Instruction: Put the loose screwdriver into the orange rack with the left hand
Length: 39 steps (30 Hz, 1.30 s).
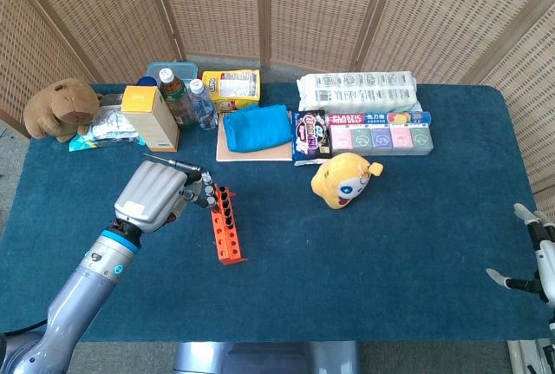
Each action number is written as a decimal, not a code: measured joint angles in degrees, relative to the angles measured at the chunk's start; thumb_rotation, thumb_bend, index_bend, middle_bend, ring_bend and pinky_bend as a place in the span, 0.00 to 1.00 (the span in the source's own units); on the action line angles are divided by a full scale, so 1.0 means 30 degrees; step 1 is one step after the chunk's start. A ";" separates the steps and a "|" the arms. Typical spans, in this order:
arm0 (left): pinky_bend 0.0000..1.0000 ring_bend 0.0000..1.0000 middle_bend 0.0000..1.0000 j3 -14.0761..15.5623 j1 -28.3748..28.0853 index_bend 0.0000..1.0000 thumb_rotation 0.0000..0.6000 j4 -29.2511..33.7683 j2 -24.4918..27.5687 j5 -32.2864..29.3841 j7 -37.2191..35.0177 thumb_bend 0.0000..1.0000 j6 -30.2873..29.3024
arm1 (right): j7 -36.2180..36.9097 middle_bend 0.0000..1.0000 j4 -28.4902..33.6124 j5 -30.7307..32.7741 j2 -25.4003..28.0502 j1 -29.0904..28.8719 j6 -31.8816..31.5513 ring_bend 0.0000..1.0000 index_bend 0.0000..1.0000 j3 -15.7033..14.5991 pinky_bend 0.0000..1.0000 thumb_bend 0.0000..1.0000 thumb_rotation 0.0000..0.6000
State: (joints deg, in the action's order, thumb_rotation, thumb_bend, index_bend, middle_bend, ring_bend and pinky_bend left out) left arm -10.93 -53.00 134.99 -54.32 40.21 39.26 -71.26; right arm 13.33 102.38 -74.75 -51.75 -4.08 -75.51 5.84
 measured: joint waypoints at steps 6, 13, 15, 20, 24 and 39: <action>1.00 1.00 1.00 0.0119 0.0089 0.53 1.00 0.0000 0.0330 0.0067 -0.0228 0.39 0.0415 | -0.0051 0.15 0.0015 0.0004 -0.0022 -0.0011 0.0001 0.01 0.00 0.0002 0.00 0.05 1.00; 1.00 1.00 1.00 0.0168 0.0122 0.53 1.00 -0.0001 0.0559 0.0314 -0.0477 0.39 0.0778 | -0.0018 0.15 0.0044 0.0000 0.0012 0.0027 -0.0070 0.01 0.00 0.0014 0.00 0.05 1.00; 1.00 1.00 1.00 0.0182 0.0105 0.53 1.00 0.0000 0.0548 0.0321 -0.0504 0.39 0.0847 | 0.0015 0.15 0.0044 -0.0002 0.0026 0.0038 -0.0083 0.01 0.00 0.0016 0.00 0.05 1.00; 1.00 1.00 1.00 0.0212 0.0037 0.53 1.00 0.0000 0.0489 0.0239 -0.0430 0.39 0.0855 | 0.0087 0.15 0.0023 -0.0007 0.0047 0.0037 -0.0065 0.01 0.00 0.0023 0.00 0.05 1.00; 1.00 1.00 1.00 0.0234 -0.0020 0.53 1.00 0.0000 0.0429 0.0161 -0.0334 0.39 0.0817 | 0.0141 0.15 0.0011 -0.0012 0.0069 0.0053 -0.0095 0.01 0.00 0.0035 0.00 0.05 1.00; 1.00 1.00 1.00 0.0321 -0.0184 0.53 1.00 0.0000 0.0238 -0.0186 0.0036 0.39 0.0529 | 0.0178 0.15 0.0003 -0.0005 0.0091 0.0057 -0.0079 0.01 0.00 0.0040 0.00 0.05 1.00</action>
State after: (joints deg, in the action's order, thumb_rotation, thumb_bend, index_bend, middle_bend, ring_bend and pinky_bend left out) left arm -9.97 -53.55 134.99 -53.61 39.65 39.37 -69.67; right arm 13.87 102.39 -74.76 -51.48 -3.91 -75.75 5.96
